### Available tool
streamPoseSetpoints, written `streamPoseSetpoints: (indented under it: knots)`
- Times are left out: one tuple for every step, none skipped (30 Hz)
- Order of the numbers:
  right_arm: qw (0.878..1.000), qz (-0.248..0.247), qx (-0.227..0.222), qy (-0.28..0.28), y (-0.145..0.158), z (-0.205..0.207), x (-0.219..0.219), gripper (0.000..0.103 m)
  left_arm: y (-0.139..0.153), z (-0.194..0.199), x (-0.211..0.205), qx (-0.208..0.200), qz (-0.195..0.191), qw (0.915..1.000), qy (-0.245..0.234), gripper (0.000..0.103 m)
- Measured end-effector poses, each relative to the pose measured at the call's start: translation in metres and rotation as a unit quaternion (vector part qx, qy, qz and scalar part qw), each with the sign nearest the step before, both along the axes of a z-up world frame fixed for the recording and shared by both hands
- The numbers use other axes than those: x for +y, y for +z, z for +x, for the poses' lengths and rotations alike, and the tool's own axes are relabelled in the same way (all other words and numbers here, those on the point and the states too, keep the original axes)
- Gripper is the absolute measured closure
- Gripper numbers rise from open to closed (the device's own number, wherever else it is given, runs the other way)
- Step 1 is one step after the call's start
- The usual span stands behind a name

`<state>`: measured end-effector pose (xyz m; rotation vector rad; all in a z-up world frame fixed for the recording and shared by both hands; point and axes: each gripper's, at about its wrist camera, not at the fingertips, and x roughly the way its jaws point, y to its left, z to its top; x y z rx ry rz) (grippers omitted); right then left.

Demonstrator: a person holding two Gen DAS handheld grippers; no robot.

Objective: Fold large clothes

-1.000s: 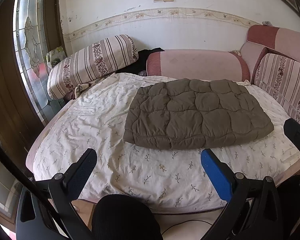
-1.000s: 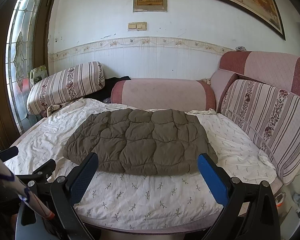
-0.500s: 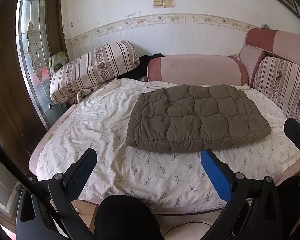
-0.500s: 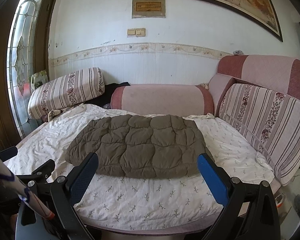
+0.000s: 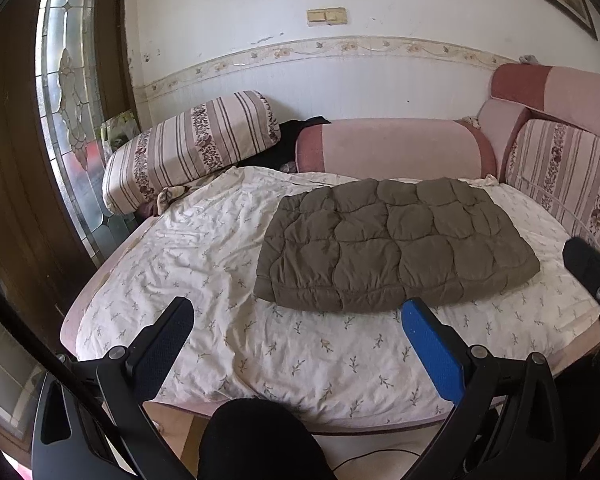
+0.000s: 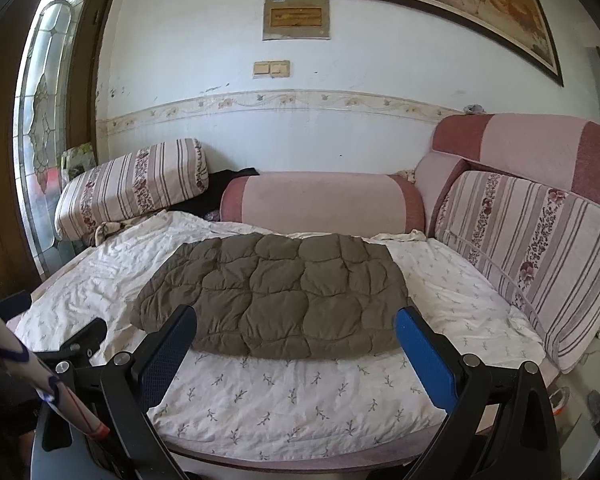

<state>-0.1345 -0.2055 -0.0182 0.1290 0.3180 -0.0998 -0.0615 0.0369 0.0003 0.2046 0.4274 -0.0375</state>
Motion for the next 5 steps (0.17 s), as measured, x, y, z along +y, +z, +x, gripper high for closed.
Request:
streamPoseSetpoints:
  knots:
    - [1.0, -0.003, 0.001, 0.001, 0.0, 0.002, 0.001, 0.002, 0.0, 0.001, 0.003, 0.002, -0.008, 1.0, -0.002, 0.0]
    - [1.0, -0.004, 0.002, 0.003, 0.0, 0.004, 0.001, 0.002, 0.0, 0.002, 0.006, 0.002, -0.018, 0.9998, -0.011, 0.0]
    - [1.0, -0.003, 0.004, 0.005, 0.0, 0.007, 0.001, 0.002, 0.0, 0.003, 0.008, 0.002, -0.024, 0.9996, -0.014, 0.0]
    - [1.0, -0.001, 0.006, 0.005, -0.001, 0.01, 0.001, 0.002, 0.001, 0.005, 0.011, 0.003, -0.03, 0.9994, -0.013, 0.0]
    - [1.0, 0.0, 0.009, 0.004, -0.003, 0.014, 0.0, 0.002, 0.001, 0.009, 0.013, 0.005, -0.031, 0.9994, -0.015, 0.0]
